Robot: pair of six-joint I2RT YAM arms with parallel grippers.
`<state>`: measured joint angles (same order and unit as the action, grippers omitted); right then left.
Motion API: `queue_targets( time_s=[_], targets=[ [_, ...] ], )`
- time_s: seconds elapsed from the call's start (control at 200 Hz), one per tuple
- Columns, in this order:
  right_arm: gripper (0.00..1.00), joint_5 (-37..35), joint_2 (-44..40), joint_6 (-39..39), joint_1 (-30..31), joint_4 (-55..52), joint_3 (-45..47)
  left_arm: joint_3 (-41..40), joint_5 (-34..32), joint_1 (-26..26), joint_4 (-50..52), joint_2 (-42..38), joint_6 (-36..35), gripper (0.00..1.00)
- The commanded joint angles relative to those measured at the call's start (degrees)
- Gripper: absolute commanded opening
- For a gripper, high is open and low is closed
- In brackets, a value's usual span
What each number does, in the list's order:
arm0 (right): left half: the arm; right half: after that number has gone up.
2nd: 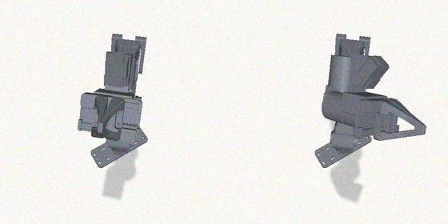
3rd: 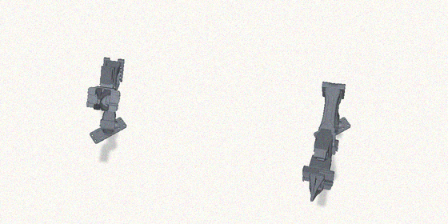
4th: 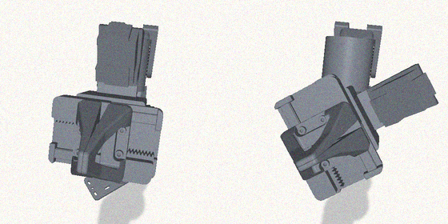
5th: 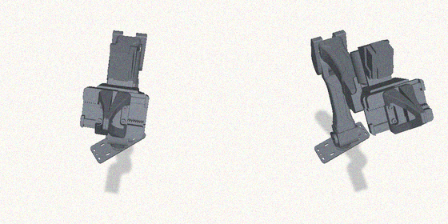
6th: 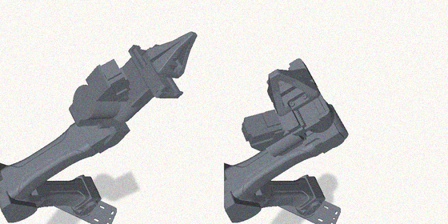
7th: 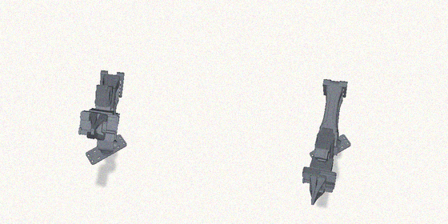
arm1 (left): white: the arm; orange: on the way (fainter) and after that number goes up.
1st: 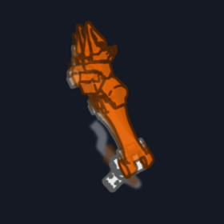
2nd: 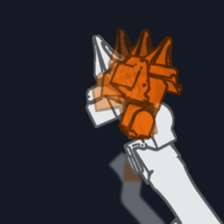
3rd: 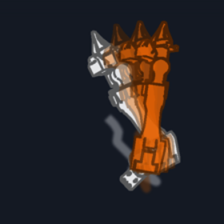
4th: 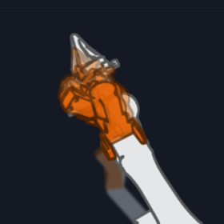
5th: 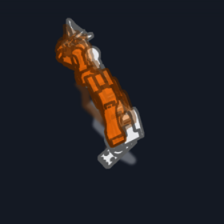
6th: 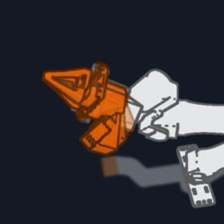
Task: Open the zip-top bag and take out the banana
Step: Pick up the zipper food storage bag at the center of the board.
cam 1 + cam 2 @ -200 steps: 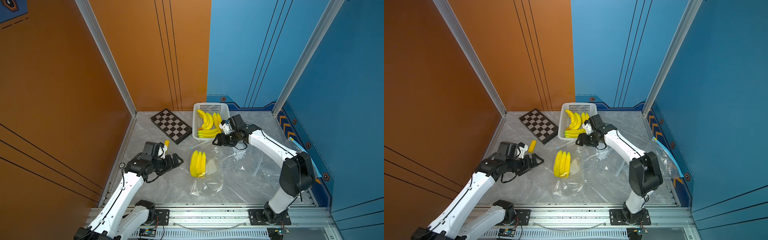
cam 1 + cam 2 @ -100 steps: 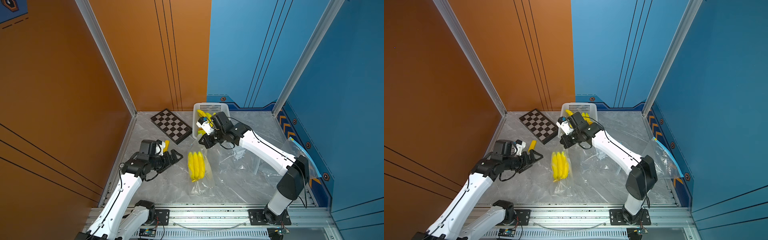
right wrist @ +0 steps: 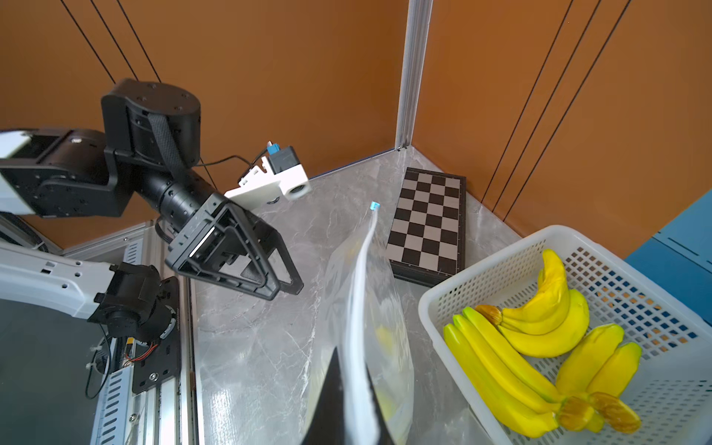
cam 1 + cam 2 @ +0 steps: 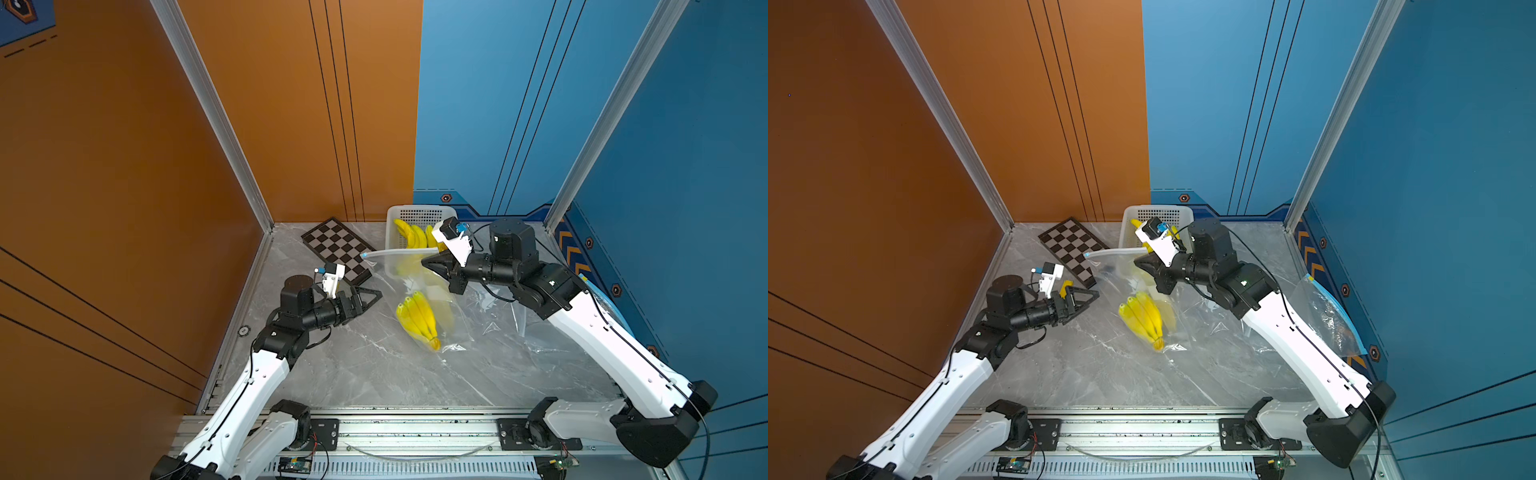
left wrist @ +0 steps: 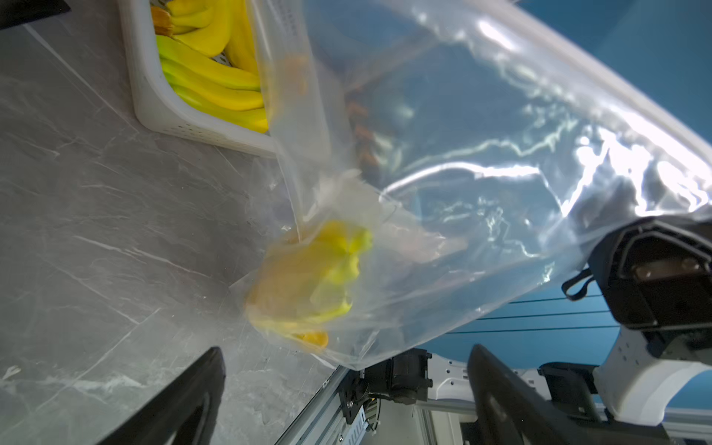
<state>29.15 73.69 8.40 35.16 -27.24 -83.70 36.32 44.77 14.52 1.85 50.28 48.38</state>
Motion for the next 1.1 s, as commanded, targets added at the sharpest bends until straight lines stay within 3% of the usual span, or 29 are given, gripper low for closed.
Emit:
queue_targets(
  time_s=[0.0,0.06,0.225,0.415,0.781,0.881,1.096],
  targets=[
    [0.00,3.3,-1.5,0.8,-1.6,2.6,-0.5,-4.9,4.7,1.8,-15.0,-3.8,-6.4,0.98],
    [0.00,5.6,-1.8,-0.4,-2.7,2.6,-1.4,-8.4,5.3,2.4,-20.5,-6.2,-9.4,0.99],
    [0.00,10.5,-4.4,-1.3,-5.2,2.1,-1.7,-14.6,-1.5,-0.4,-31.9,-12.1,-10.3,0.98],
    [0.00,17.3,-8.0,-2.8,-8.6,1.7,-0.6,-10.5,-0.1,0.2,-35.8,-7.5,-12.8,0.98],
    [0.00,22.8,-12.2,-6.6,-9.2,1.6,-0.8,-2.6,1.3,0.3,-44.8,4.6,-13.4,0.98],
    [0.00,23.1,-13.0,-7.5,-9.2,1.6,-0.9,-2.0,1.9,-0.2,-50.7,8.9,-11.0,0.98],
    [0.00,24.1,-13.4,-9.6,-8.6,1.7,-1.2,-0.1,5.7,-1.2,-70.0,18.9,1.5,0.98]
  ],
)
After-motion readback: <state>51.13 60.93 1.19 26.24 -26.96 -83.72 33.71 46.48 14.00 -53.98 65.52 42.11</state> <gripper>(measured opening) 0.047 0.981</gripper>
